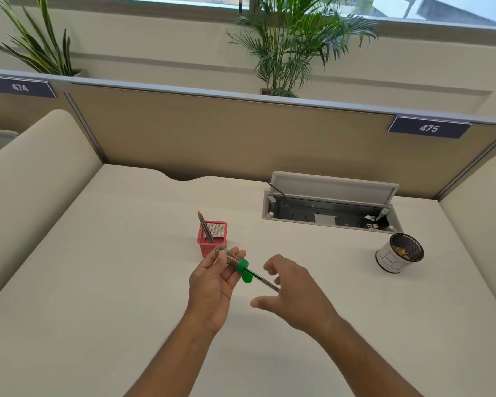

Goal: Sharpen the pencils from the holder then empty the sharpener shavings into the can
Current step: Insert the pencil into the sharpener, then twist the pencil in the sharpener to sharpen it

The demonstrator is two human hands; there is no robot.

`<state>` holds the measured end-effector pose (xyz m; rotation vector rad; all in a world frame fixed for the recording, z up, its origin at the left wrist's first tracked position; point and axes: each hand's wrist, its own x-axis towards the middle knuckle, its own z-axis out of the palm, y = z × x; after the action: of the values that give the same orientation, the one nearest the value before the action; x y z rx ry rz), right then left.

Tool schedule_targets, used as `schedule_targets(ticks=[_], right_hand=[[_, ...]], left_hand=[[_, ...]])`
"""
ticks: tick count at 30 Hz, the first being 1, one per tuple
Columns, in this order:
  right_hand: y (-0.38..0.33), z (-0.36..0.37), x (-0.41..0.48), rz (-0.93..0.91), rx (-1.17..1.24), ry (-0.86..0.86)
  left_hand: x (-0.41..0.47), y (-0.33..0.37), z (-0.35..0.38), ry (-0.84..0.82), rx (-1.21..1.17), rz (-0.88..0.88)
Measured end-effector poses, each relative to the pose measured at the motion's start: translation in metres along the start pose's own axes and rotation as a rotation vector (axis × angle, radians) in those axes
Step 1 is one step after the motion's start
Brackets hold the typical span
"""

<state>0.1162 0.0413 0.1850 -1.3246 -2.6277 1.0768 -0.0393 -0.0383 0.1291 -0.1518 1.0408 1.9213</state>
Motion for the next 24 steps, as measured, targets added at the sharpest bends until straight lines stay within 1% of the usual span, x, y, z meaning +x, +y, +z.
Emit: schedule_targets(ticks=[2, 4, 6, 8, 10, 12, 13, 14, 16, 17, 18, 19, 20, 22, 24], right_hand=[[0.003, 0.0, -0.003, -0.077, -0.182, 0.096], [0.01, 0.006, -0.007, -0.185, -0.301, 0.262], [0.02, 0.018, -0.007, -0.285, -0.411, 0.376], [0.026, 0.026, -0.005, -0.342, -0.447, 0.438], [0.03, 0.029, -0.002, -0.344, -0.39, 0.481], [0.034, 0.03, 0.0, -0.293, -0.317, 0.467], [0.032, 0.029, 0.0, -0.24, -0.228, 0.409], [0.029, 0.026, -0.001, -0.169, -0.08, 0.305], [0.021, 0.016, -0.002, 0.015, 0.302, 0.09], [0.019, 0.01, -0.003, 0.104, 0.425, 0.011], [0.018, 0.005, -0.004, 0.15, 0.471, -0.045], [0.017, 0.001, -0.004, 0.154, 0.461, -0.064], [0.015, 0.0, -0.004, 0.136, 0.425, -0.048], [0.013, 0.001, -0.005, 0.082, 0.322, 0.039], [0.015, 0.006, -0.004, -0.009, 0.156, 0.143]], left_hand=[[0.001, 0.003, -0.002, 0.01, -0.008, 0.017], [0.003, 0.004, -0.004, 0.023, -0.025, 0.031], [0.005, 0.004, -0.006, 0.033, -0.037, 0.036], [0.005, 0.001, -0.006, 0.034, -0.047, 0.031], [0.004, -0.001, -0.006, 0.028, -0.048, 0.02], [0.003, -0.002, -0.005, 0.018, -0.046, 0.015], [0.003, -0.002, -0.005, 0.011, -0.044, 0.016], [0.004, -0.001, -0.005, 0.003, -0.037, 0.015], [0.005, -0.001, -0.005, -0.018, -0.017, 0.005], [0.005, -0.001, -0.005, -0.027, -0.01, -0.007], [0.005, -0.002, -0.005, -0.028, -0.01, -0.02], [0.004, -0.003, -0.006, -0.025, -0.014, -0.029], [0.004, -0.003, -0.006, -0.024, -0.018, -0.03], [0.005, -0.003, -0.007, -0.024, -0.019, -0.021], [0.007, -0.003, -0.007, -0.02, -0.018, -0.016]])
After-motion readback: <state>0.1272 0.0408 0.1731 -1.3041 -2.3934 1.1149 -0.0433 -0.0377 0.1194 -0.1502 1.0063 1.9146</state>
